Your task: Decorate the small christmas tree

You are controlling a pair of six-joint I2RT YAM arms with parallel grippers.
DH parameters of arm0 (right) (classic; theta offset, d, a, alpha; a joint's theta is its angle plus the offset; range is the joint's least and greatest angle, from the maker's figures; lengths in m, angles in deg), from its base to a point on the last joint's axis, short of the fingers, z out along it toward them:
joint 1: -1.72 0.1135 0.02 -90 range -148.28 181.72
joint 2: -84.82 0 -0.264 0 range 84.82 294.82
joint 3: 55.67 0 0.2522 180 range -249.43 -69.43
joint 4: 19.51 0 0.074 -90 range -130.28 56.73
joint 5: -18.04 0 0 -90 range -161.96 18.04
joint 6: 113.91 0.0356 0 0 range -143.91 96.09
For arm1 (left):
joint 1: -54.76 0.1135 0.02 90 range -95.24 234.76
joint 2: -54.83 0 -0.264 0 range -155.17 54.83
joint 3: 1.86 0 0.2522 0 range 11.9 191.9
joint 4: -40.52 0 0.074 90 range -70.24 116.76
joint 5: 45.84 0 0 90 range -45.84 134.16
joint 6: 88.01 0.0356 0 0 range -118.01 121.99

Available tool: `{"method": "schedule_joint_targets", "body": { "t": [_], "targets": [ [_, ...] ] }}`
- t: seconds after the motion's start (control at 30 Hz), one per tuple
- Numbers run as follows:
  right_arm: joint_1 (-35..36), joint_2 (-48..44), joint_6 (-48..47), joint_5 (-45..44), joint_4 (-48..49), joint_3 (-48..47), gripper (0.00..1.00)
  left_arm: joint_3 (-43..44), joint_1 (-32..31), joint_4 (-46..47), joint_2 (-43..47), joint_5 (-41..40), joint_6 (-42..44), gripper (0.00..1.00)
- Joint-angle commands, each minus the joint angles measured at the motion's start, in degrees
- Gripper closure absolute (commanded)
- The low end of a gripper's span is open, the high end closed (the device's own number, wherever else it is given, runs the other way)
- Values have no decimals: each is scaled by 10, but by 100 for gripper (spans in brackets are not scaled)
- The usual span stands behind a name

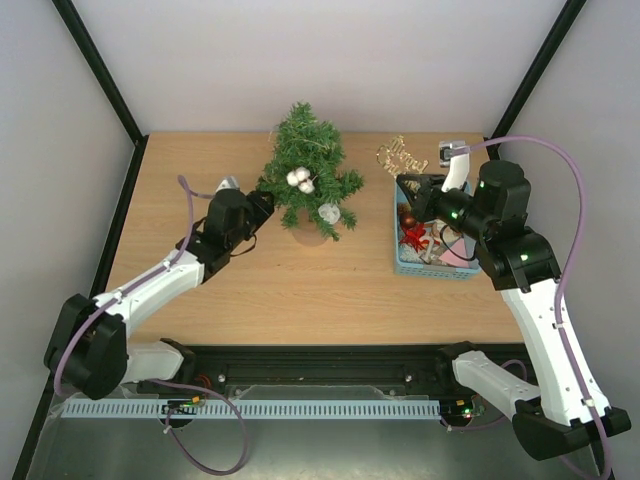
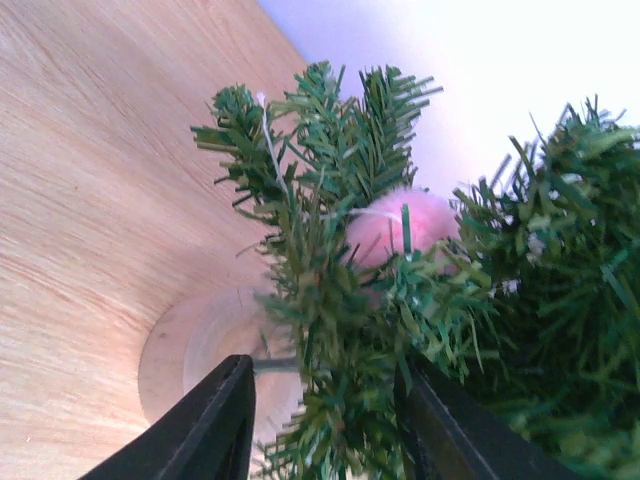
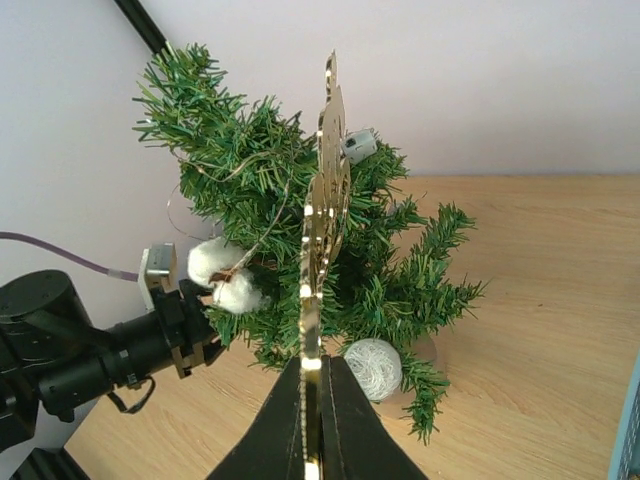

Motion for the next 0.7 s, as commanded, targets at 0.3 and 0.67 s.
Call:
{"method": "schedule_joint_targets", "body": {
  "t": [0.3, 0.67],
  "targets": [
    [-1, 7, 0, 16, 14, 18, 99, -26, -3, -60, 118, 31, -12, 42],
    [-1, 1, 0, 13, 16, 26, 99, -68, -88, -16, 134, 55, -69, 76]
  ]
}}
